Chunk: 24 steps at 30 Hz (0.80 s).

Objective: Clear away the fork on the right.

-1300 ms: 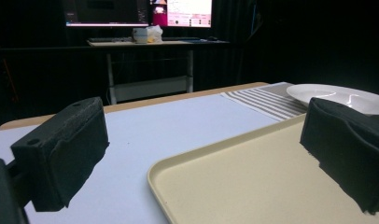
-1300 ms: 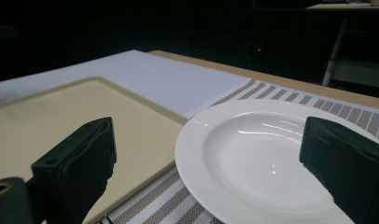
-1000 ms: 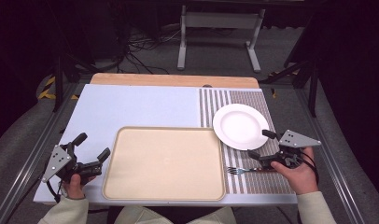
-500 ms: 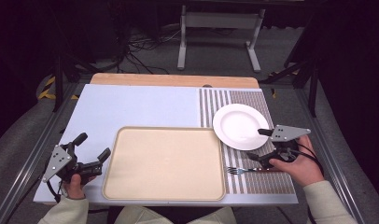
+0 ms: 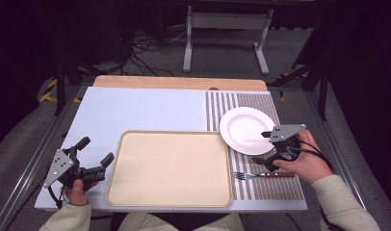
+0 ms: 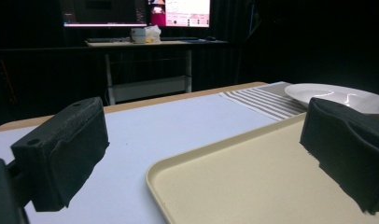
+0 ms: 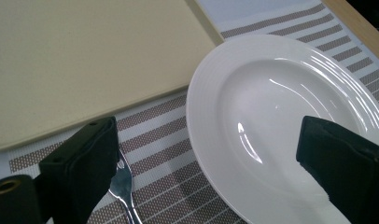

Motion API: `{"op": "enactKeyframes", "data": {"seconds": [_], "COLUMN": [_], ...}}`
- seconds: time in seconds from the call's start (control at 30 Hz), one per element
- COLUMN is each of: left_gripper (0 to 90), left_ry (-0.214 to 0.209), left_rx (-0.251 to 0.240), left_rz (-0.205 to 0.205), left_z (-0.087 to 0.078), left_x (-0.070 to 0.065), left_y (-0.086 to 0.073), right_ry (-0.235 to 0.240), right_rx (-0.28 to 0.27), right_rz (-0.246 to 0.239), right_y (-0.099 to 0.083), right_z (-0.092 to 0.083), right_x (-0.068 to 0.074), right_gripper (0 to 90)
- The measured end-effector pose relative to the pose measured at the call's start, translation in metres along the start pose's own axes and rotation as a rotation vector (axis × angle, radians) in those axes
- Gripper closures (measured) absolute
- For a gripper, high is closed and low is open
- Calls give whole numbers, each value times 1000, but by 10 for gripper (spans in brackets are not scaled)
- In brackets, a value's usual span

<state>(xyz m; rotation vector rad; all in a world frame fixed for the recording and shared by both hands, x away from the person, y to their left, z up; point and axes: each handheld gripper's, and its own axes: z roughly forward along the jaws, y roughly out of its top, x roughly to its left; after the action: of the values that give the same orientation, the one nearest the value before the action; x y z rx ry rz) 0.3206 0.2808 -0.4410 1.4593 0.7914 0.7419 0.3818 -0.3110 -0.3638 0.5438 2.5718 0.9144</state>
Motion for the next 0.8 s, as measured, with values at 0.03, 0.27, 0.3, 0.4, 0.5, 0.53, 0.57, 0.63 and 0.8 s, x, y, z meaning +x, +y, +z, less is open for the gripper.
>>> {"op": "enactKeyframes", "data": {"seconds": [0.03, 0.27, 0.3, 0.4, 0.5, 0.53, 0.57, 0.63, 0.8], "left_gripper": [15, 15, 15, 15, 15, 15, 15, 15, 15], "left_ry": [0, 1, 0, 1, 1, 1, 1, 0, 0], "left_rx": [0, 0, 0, 0, 4, 5, 5, 5, 3], "left_rz": [-1, -2, -3, -1, 3, 5, 5, 5, 0], "left_z": [0, 0, 0, 0, 0, 0, 0, 0, 0], "left_x": [0, 0, 0, 0, 0, 0, 0, 0, -1], "left_y": [0, 0, 0, 0, 0, 0, 0, 0, 0], "right_ry": [2, 17, 21, 29, 36, 35, 38, 42, 62], "right_rx": [13, 82, 95, 136, 155, 163, 169, 187, 226], "right_rz": [-6, -35, -42, -55, -69, -71, -72, -72, -88], "right_y": [1, 4, 5, 5, 6, 6, 6, 5, 4], "right_z": [1, 2, 3, 3, 2, 3, 3, 4, 6], "right_x": [0, -1, -2, -2, -2, -2, -2, -3, -5], "right_gripper": [65, 69, 69, 70, 73, 73, 73, 73, 82]}}
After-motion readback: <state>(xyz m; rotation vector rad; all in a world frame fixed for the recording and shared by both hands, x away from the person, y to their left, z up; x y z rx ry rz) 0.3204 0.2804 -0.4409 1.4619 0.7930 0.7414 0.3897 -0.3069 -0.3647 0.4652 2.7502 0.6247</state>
